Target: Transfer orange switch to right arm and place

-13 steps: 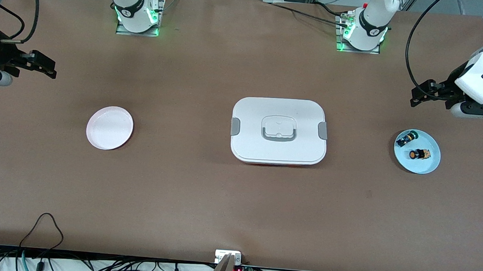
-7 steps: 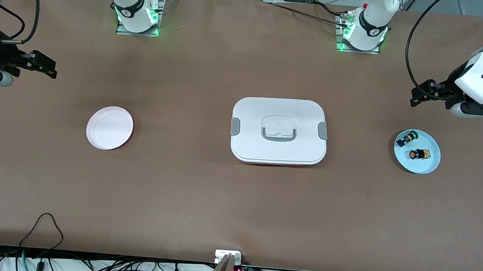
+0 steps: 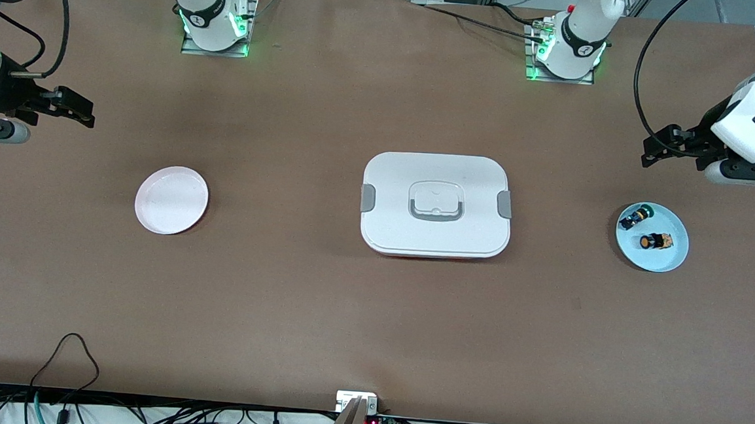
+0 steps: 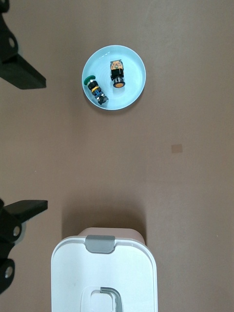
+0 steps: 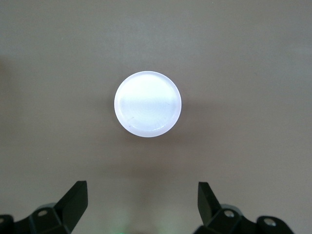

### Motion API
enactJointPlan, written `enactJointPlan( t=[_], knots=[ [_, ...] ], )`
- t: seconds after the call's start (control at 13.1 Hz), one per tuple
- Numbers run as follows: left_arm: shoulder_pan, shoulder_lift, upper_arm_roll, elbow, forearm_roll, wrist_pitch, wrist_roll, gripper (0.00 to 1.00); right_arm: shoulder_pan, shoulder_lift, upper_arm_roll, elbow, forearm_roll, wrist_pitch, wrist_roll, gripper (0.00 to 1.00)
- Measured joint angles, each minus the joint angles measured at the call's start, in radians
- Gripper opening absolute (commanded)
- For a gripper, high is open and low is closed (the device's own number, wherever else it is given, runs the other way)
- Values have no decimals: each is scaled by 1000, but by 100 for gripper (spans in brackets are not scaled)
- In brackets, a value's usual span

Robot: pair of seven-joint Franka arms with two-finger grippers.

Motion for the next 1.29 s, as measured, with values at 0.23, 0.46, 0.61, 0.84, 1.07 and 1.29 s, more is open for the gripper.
enactJointPlan(
  t=[0.23,0.46,0.61,0.84,1.07,1.29],
  knots=[
    [1,0,1,0,0,-6,-3,100,2,0,4,0,0,-1,0,100],
    [18,0,4,0,0,-25,-12,100,2,0,4,0,0,-1,0,100],
    [30,0,5,0,0,-32,-12,100,2,0,4,0,0,-1,0,100],
    [47,10,5,0,0,-58,-16,100,0,0,3,1,0,-1,0,100],
    [72,35,6,1,0,-68,-24,100,-5,0,-4,6,15,-1,0,100],
    [96,57,6,2,0,-74,-31,100,-4,0,-5,12,24,-1,0,100]
  ],
)
